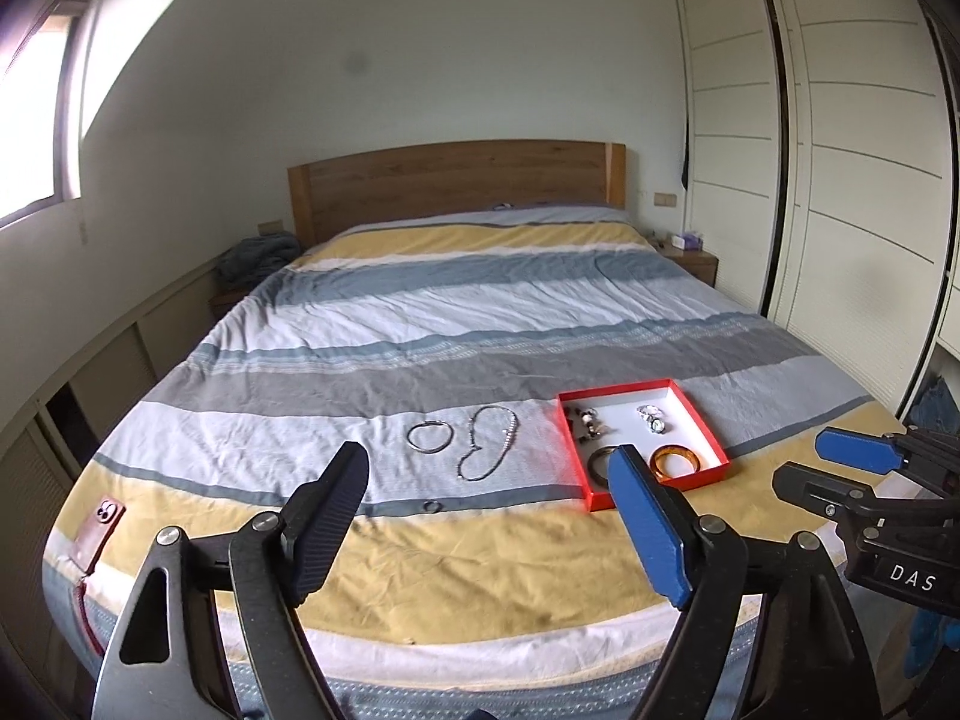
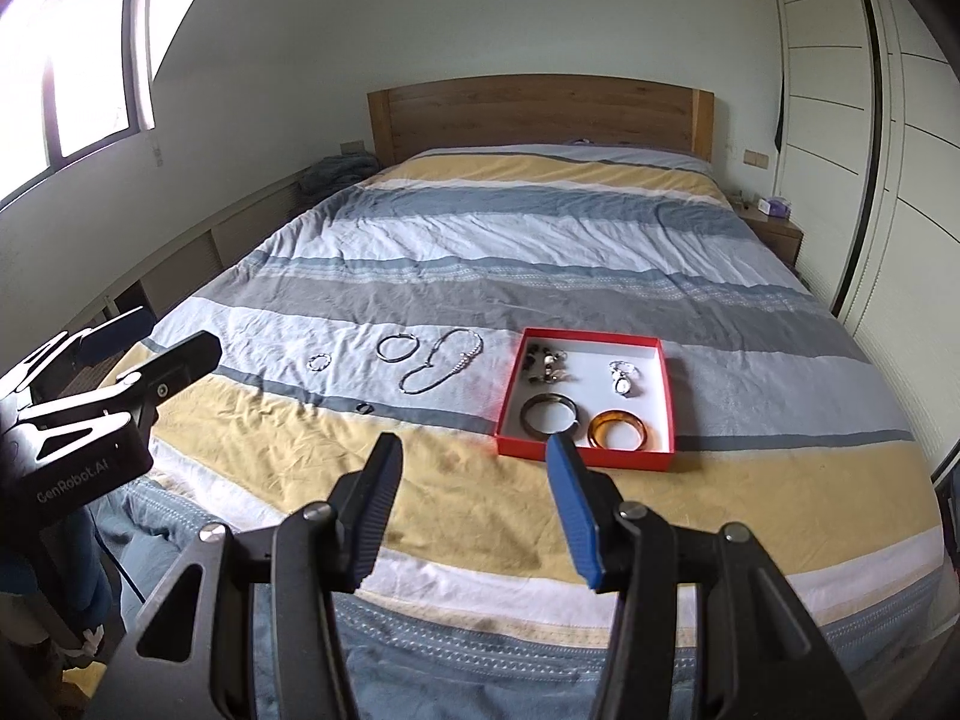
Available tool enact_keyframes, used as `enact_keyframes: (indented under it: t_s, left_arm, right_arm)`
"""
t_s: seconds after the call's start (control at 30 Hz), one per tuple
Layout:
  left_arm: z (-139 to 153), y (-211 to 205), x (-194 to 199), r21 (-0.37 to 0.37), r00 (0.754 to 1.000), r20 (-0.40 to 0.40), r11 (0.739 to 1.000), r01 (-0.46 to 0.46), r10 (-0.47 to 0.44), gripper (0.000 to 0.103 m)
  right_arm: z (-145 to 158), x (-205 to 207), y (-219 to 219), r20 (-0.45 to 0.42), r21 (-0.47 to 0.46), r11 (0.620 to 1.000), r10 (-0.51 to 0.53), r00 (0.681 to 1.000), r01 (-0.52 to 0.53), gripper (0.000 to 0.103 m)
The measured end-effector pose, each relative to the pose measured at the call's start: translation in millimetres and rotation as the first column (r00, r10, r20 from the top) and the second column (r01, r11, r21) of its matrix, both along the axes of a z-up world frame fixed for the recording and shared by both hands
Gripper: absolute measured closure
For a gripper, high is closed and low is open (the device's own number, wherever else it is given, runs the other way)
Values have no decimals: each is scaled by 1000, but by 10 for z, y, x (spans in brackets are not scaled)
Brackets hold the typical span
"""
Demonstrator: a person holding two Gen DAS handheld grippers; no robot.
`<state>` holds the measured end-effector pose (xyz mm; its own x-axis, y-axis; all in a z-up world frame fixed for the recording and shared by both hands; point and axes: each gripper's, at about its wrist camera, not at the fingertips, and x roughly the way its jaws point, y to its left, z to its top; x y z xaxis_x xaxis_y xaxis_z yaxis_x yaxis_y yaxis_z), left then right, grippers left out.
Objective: Organize jewelry
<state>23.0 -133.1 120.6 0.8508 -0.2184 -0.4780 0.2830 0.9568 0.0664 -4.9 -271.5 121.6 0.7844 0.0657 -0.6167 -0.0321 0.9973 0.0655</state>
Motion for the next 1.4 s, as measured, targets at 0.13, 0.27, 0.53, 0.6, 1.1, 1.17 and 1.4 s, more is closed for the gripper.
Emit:
enact_keyframes:
  t_s: [0.13, 0.27, 0.53, 0.6, 1.1, 1.17, 1.4]
  left_arm:
    - [23, 172, -191, -16, 999, 30, 1000, -23, 23, 20]
    - [59, 344, -366, -34, 997, 56, 998, -50, 52, 20]
    - [121, 627, -668, -39, 988, 89, 992, -124, 127, 18]
    - [127, 672, -726, -35, 985, 96, 990, -139, 141, 17]
    - [292, 924, -1141, -40, 959, 180, 976, -214, 218, 16]
    - [303, 936, -1164, -42, 957, 185, 974, -221, 225, 16]
    - [281, 947, -1148, -47, 954, 182, 972, -232, 236, 15]
  right_arm:
    - [27, -138, 127, 22, 13, 1000, 0, 1000, 0, 55]
    - [72, -282, 300, 39, 4, 1000, 16, 999, -16, 55]
    - [237, -539, 553, 104, -32, 998, 62, 993, -59, 55]
    - [265, -587, 602, 115, -32, 997, 71, 991, -67, 55]
    - [459, -896, 841, 198, -48, 990, 138, 970, -131, 55]
    - [482, -941, 856, 211, -49, 989, 144, 967, -137, 55]
    - [478, -956, 906, 209, -60, 987, 155, 966, -146, 55]
